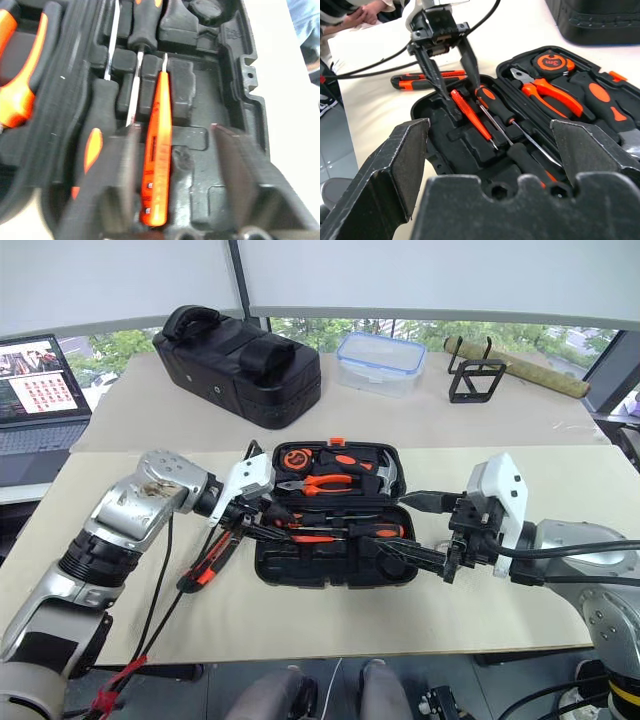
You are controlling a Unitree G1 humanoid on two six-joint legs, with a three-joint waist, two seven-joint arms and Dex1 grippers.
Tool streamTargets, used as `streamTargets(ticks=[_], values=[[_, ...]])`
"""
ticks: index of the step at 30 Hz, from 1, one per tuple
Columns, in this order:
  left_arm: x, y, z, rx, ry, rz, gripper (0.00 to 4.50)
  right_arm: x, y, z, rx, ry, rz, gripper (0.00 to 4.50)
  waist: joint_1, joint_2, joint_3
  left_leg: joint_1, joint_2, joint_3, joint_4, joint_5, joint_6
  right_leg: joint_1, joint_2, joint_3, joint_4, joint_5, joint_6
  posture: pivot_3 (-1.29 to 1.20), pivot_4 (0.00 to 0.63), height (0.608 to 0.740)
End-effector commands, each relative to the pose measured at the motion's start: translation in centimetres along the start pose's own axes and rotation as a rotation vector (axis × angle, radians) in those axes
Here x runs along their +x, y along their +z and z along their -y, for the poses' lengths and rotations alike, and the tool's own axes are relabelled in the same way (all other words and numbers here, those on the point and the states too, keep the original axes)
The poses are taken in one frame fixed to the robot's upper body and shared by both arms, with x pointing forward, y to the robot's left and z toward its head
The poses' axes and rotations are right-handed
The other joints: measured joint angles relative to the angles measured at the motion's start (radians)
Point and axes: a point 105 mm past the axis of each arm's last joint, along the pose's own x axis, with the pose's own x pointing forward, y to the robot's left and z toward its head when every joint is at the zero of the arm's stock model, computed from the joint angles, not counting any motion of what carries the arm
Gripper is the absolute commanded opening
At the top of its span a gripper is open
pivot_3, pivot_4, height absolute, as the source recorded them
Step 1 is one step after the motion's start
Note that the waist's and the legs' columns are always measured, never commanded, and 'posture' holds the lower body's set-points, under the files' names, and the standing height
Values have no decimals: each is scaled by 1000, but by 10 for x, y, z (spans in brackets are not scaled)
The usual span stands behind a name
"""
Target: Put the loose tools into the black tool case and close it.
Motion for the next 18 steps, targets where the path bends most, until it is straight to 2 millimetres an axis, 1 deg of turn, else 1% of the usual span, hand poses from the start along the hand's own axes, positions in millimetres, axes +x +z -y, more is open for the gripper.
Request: streamTargets(ticks=[1, 2, 4, 7, 10, 11, 13, 16, 18], values=[[1, 2, -2, 6, 30, 88, 276, 0, 10, 1, -45, -3, 31, 4500, 0, 0, 0, 0, 0, 0, 0, 0, 0, 0, 0, 0, 0, 0, 0, 0, 150, 722], [3, 0, -1, 1, 26, 92, 9, 0, 10, 2, -44, -1, 30, 4500, -1, 0, 0, 0, 0, 0, 0, 0, 0, 0, 0, 0, 0, 0, 0, 0, 150, 722], [6, -7, 2, 1, 23, 77, 9, 0, 9, 2, -42, 1, 26, 4500, -2, 0, 0, 0, 0, 0, 0, 0, 0, 0, 0, 0, 1, 0, 0, 0, 150, 722], [11, -13, -3, -21, 75, 69, 9, 1, 7, 2, -41, 4, 15, 4500, 0, 0, 0, 0, 0, 0, 0, 0, 0, 0, 0, 0, 0, 0, 0, 0, 150, 722], [12, -9, -10, -55, 112, 121, 9, 2, 5, 1, -36, 10, 12, 4500, 4, 0, 0, 0, 0, 0, 0, 0, 0, 0, -1, 0, 0, 0, 0, 0, 150, 722], [13, -10, -11, -66, 120, 121, 9, 2, 5, 0, -34, 12, 10, 4500, 4, 0, 0, 0, 0, 0, 0, 0, 0, 0, -1, 0, 0, 0, 0, 0, 150, 722], [13, -10, -9, -78, 106, 139, 9, 2, 4, 0, -30, 13, 7, 4500, 3, 0, 0, 0, 0, 0, 0, 0, 0, 0, -1, 0, 1, 0, 0, 0, 150, 722], [6, 6, -7, -128, 77, 221, 9, 2, 3, 0, -28, 15, 3, 4500, 2, 0, 0, 0, 0, 0, 0, 0, 0, -1, 0, 0, 1, 0, 0, 0, 150, 722], [5, 6, -12, -133, 95, 218, 9, 2, 2, 1, -27, 14, 2, 4500, 2, 0, 0, 0, 0, 0, 0, 0, 0, 0, 0, 0, 1, 0, 0, 0, 150, 722]])
